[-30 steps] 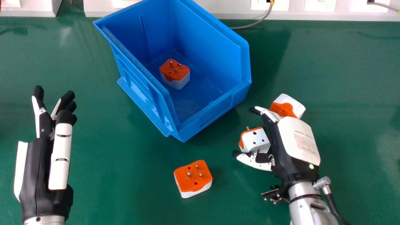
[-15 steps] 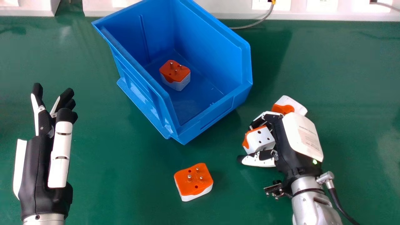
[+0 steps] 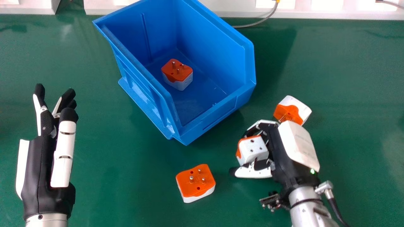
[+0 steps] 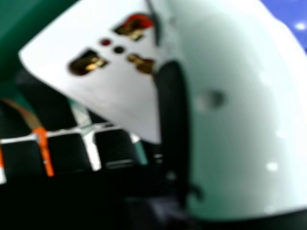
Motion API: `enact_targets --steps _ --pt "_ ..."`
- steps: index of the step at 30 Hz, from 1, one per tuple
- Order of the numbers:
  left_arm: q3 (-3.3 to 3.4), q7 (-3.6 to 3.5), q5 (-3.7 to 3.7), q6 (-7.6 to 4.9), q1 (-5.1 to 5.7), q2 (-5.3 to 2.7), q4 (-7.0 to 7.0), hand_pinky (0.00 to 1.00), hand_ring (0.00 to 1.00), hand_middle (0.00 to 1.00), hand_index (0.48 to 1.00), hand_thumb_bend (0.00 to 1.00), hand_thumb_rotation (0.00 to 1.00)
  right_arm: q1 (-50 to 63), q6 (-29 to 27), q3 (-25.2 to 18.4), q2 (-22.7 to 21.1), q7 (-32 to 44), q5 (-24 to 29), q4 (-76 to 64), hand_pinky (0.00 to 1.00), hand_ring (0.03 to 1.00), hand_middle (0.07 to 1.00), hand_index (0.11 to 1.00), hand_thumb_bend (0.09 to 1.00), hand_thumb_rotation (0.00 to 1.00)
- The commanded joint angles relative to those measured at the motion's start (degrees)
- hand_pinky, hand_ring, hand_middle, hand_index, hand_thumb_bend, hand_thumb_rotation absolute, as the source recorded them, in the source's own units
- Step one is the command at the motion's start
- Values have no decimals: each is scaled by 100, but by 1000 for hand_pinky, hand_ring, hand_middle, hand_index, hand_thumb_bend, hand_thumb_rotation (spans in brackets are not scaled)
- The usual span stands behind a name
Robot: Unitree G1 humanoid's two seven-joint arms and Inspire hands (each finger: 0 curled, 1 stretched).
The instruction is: Pick all objects and put in blue box
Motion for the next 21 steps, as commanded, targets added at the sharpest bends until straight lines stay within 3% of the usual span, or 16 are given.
enact_targets --steps 1,3,6,12,21 --pt "-12 44 18 -40 -22 -21 -168 946 948 936 943 516 839 194 13 -37 -12 106 22 -630 139 191 408 511 507 0" --pt "-19 60 52 -70 -24 -25 -154 943 948 937 945 520 844 377 6 -71 -13 158 23 -1049 130 180 408 507 507 0" --pt "-23 38 12 -109 -40 -33 -108 944 948 937 944 508 847 545 -106 -112 -49 84 -80 -1573 190 244 424 501 510 0" --pt "-22 46 19 -124 -40 -60 -73 947 950 938 947 523 844 557 21 -191 1 313 -163 -2535 82 108 430 486 514 0" --pt "-22 47 59 -143 -4 -113 -72 961 956 944 953 492 865 -492 -66 -329 -95 650 -478 -2973 91 115 410 488 511 0"
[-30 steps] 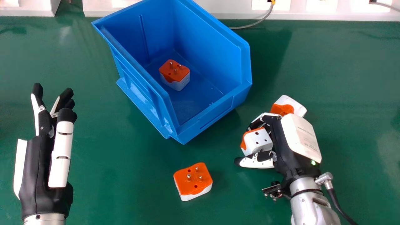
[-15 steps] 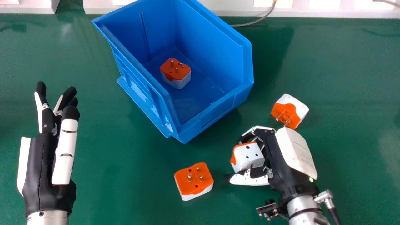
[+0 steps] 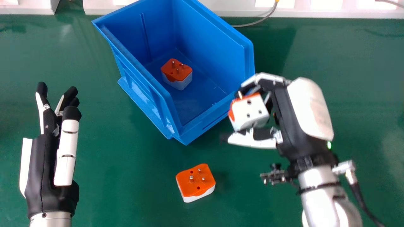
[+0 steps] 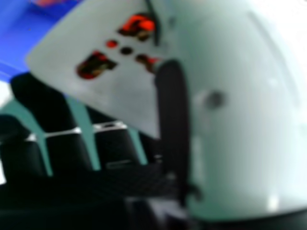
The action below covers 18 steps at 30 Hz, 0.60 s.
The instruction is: Pick all objects and put in blue box
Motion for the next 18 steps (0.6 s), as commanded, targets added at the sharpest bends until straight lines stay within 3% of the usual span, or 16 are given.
enact_targets --steps 1,7,10,15,18 --pt "-8 34 51 -123 27 -6 -68 963 957 945 955 491 869 -528 -121 -80 41 97 -4 -183 92 117 404 489 510 0" --pt "-16 37 50 -121 73 -21 -98 964 958 944 953 478 873 -1597 -288 -3 261 168 165 641 85 109 403 489 510 0" --pt "6 41 74 -136 109 5 -97 966 961 947 959 479 876 -2065 -332 31 370 197 230 1113 169 232 404 518 504 1" --pt "40 85 121 -167 132 20 -82 952 954 943 955 477 876 -3054 -418 134 616 -20 169 2294 88 116 413 492 509 0" --pt "11 107 122 -123 141 10 -131 947 946 935 943 460 874 -3730 -424 191 755 -7 223 3141 94 125 409 490 509 0"
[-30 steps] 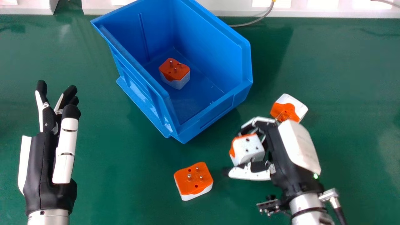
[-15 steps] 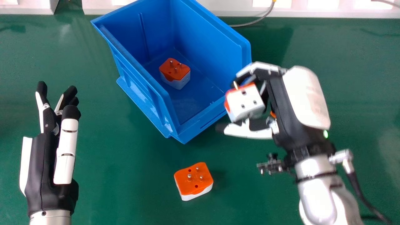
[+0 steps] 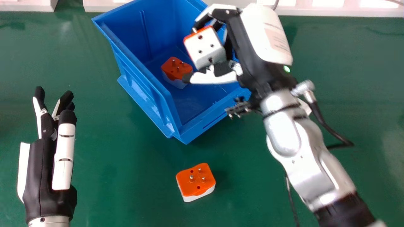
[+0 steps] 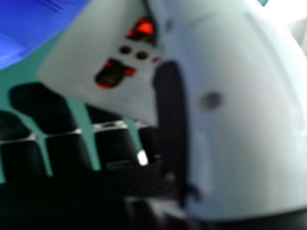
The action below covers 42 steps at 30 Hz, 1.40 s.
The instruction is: Pick all objects and put in blue box
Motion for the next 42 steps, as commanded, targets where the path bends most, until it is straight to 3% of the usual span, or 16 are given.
enact_targets --steps 1,3,6,7,9,13,20,24,26,28,31,35,39,42 --pt "-14 9 59 -72 35 24 -132 951 947 936 946 469 868 -727 -137 60 130 -133 1 527 104 139 400 491 507 0" --pt "-33 18 95 -71 47 20 -150 958 952 941 954 490 862 -1155 -192 130 201 -178 -12 1187 147 196 403 499 507 0" --pt "-60 23 88 -91 72 -19 -157 963 957 945 962 503 859 -1753 -52 286 314 -194 -109 2106 239 327 440 504 510 0" --pt "-69 34 99 -97 86 -29 -163 963 956 944 963 501 862 -1935 48 310 369 -168 -103 2383 290 397 464 497 511 0" --pt "-74 42 126 -146 112 -28 -147 970 957 946 965 472 887 -2270 169 410 446 -241 -148 2915 322 441 473 496 513 0" --pt "-55 74 189 -223 143 -31 -105 954 947 935 950 435 922 -2770 223 500 573 -303 -106 3775 334 468 480 494 516 0" --pt "-56 62 47 -232 202 -109 -122 962 943 929 942 391 910 -3246 245 639 696 -494 -85 4771 299 406 482 510 515 0" --pt "-55 73 51 -262 230 -140 -129 961 948 934 946 378 893 -3303 315 622 743 -440 4 4948 296 397 501 505 514 0" --pt "-51 109 88 -264 229 -152 -126 948 943 931 943 357 888 -3334 367 629 743 -280 51 4966 302 390 487 521 512 0" --pt "-55 118 93 -267 209 -148 -106 942 941 929 941 350 899 -3353 398 803 684 -171 -90 4942 328 395 494 550 507 0" --pt "-73 163 140 -261 173 -149 -82 942 940 926 939 371 899 -3342 434 900 635 -20 -93 4870 447 571 685 731 570 196" --pt "-93 181 156 -280 87 -150 -5 945 941 928 940 391 867 -3305 480 916 602 143 -26 4784 593 748 862 843 566 345" --pt "-114 246 280 -343 24 -148 58 934 939 931 943 426 875 -3263 612 974 575 277 -70 4686 657 814 914 886 553 411" --pt "-146 286 310 -308 8 -151 42 931 941 933 945 443 891 -3195 627 1003 524 311 -56 4565 683 839 927 899 529 450"
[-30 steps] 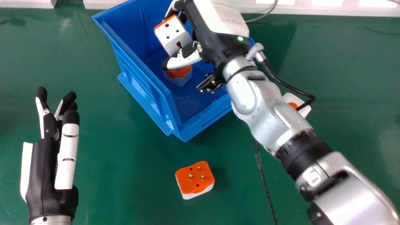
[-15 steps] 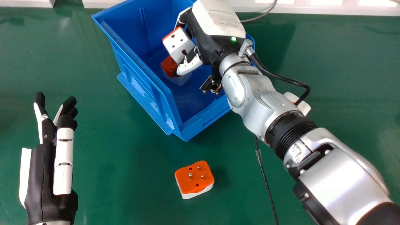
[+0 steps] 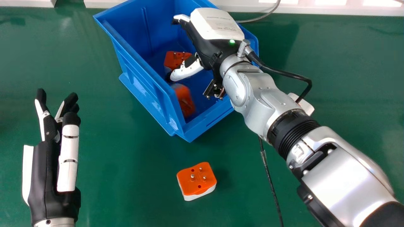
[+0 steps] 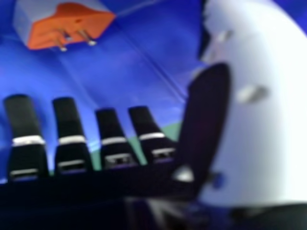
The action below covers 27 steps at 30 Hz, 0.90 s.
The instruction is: Pick all objects and put in blue box
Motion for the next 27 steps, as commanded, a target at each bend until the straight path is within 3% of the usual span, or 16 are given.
enact_targets --steps 1,4,7,10,14,19,22,27 --pt "-24 23 46 -124 -19 -14 -33 932 941 933 945 449 891 -131 58 -5 -110 24 -12 -252 686 843 929 901 518 462" --pt "-39 3 -9 -124 -51 -22 -6 940 947 937 949 450 886 35 -5 -68 -196 -35 56 -556 693 852 929 901 456 495" --pt "-40 34 37 -130 -69 -22 4 928 939 931 946 460 887 411 -31 -195 -340 -62 157 -1263 696 850 917 888 418 455" --pt "-39 -5 -26 -110 -108 -3 32 938 942 932 946 469 882 1027 -48 -296 -539 -190 121 -2315 701 849 893 869 387 418" --pt "-50 17 42 -79 -190 19 69 924 935 924 940 466 879 2007 -2 -356 -826 -287 -86 -3901 645 815 867 838 343 368" --pt "-77 31 46 -34 -259 -8 103 934 935 920 934 463 866 3348 -113 -501 -1074 -430 -185 -5785 632 814 855 826 300 356" --pt "-87 25 42 -14 -280 -3 103 944 937 921 934 449 865 4171 -360 -638 -1196 -613 -182 -6639 595 810 865 832 298 419" --pt "-93 -48 -62 -20 -323 23 156 961 942 925 940 444 867 5571 -743 -932 -1432 -845 -226 -7858 624 813 871 854 311 407"
